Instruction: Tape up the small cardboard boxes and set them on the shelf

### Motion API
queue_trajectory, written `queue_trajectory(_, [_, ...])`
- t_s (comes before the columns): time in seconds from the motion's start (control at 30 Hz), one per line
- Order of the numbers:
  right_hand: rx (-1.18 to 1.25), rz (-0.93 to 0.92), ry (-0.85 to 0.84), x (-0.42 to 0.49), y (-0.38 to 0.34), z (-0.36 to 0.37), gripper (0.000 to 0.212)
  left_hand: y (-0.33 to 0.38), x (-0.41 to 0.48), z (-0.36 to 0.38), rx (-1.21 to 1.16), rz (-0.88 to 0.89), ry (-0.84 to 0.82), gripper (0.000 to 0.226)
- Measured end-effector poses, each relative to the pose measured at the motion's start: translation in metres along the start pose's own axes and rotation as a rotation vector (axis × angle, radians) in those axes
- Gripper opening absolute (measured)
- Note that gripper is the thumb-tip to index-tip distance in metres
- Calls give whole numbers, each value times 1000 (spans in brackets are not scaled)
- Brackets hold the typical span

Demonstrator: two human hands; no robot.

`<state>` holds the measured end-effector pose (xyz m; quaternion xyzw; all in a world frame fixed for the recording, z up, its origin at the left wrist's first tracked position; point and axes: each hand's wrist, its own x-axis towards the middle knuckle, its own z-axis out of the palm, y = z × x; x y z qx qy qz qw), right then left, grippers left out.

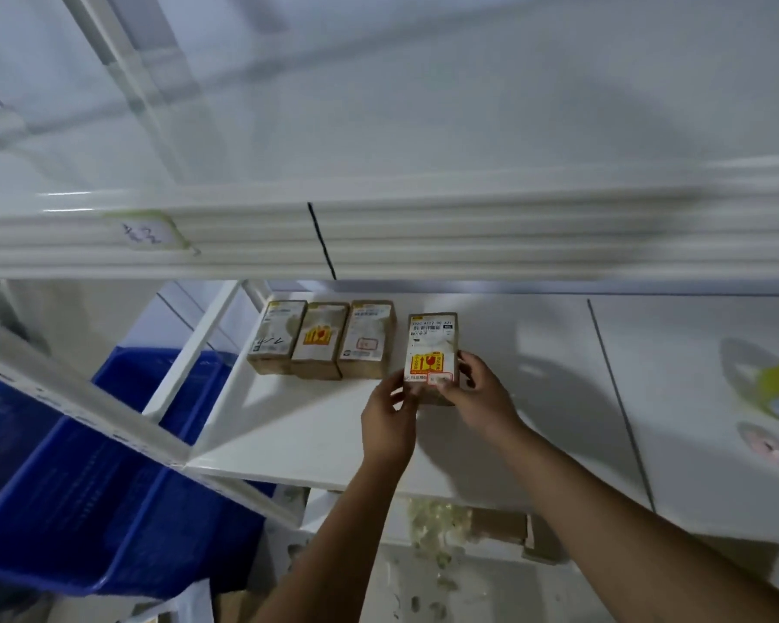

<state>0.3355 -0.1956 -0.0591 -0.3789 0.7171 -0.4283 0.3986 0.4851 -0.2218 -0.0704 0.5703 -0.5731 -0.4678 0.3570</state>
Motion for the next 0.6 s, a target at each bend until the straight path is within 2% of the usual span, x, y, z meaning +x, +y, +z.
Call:
queue_trajectory(0.2, [46, 128, -22, 34, -4, 34, 58, -18, 33, 0, -34, -134, 131, 32])
queue_trajectory(0.33, [79, 140, -5, 46, -5, 45, 57, -24, 43, 3, -18, -202, 214, 22])
queue_trajectory(0.5, [105, 135, 14, 58, -8, 52, 56, -31, 56, 7, -20, -295, 202, 41])
queue_trajectory(0.6, [118, 104, 23, 62, -8, 54, 51, -34, 61, 7, 5, -339, 201, 44])
